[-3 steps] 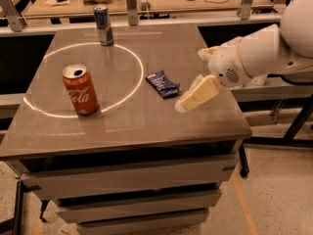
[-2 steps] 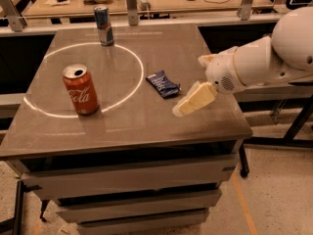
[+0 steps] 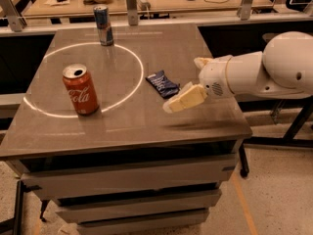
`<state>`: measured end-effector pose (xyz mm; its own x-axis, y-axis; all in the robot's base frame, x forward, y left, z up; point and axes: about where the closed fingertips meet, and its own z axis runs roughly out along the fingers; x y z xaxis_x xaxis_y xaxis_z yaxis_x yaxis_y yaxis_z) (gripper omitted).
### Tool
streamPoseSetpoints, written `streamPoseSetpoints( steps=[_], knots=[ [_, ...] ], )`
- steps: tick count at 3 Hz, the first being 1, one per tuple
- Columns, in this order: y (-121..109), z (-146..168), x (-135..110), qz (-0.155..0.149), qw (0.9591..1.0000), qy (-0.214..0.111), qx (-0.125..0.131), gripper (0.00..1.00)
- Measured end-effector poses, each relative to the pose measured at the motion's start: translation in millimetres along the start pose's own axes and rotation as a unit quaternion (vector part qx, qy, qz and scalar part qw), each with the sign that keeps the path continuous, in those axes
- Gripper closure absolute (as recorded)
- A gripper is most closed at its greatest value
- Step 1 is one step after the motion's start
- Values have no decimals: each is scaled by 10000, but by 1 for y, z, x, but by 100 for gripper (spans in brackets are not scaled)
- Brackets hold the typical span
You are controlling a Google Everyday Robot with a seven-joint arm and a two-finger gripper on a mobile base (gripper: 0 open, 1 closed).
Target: Move rxbar blueberry near redbull can
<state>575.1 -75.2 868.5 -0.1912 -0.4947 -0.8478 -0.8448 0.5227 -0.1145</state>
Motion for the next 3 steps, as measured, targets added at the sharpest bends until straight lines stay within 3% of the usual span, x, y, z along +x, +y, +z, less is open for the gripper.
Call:
streamPoseSetpoints(
  steps=[2,3],
  knots=[
    [3,1,-3,23,10000,23,35,0],
    [8,11,-7,152,9996,-161,181,0]
  ],
)
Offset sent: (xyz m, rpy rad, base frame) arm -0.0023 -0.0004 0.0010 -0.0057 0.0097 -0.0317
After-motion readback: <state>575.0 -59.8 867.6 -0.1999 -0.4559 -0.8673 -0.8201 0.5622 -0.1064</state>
